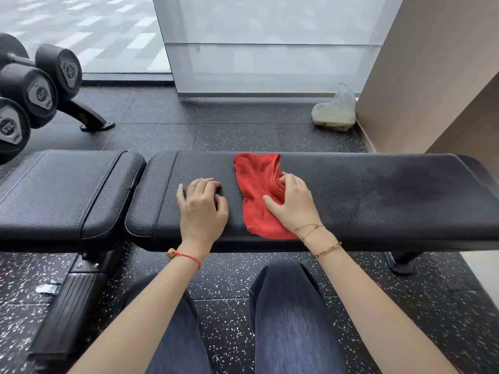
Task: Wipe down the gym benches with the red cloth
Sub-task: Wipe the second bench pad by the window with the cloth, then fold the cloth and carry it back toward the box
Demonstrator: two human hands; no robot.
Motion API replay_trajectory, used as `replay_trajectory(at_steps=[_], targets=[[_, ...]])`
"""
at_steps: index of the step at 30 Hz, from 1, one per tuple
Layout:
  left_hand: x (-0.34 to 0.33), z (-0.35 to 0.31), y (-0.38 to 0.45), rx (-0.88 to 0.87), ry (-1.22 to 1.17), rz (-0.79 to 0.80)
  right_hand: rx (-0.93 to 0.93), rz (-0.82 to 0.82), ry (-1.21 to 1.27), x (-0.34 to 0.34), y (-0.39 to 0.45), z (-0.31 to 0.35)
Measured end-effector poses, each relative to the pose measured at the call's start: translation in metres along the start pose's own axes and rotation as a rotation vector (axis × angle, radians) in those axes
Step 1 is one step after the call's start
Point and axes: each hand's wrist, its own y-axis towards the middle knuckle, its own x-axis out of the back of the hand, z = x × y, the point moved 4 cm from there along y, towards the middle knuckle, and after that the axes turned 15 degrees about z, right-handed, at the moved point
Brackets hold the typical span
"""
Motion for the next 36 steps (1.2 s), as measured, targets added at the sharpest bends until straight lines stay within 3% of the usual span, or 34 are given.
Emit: replay_trajectory(at_steps=[8,20,25,30,36], targets=[[0.001,0.0,0.0,-0.044,-0.011,-0.022,0.113,-0.153,0.065,0.005,-0.008,0.016],[0.0,0.006,0.001,-0.048,-0.087,-0.127,0.096,-0.049,0.426,-0.002,0.013,0.017],[0.009,0.002,0.0,0.039,-0.1,0.002,0.058,0.022,0.471,0.015,0.012,0.034],[0.065,-0.023,-0.013,0.139,-0.076,0.134,0.013,0.126,0.473,0.053,-0.007,0.073],[0.187,-0.067,-0.036,0.243,-0.223,0.22,-0.047,0.209,0.526,0.14,-0.05,0.138]])
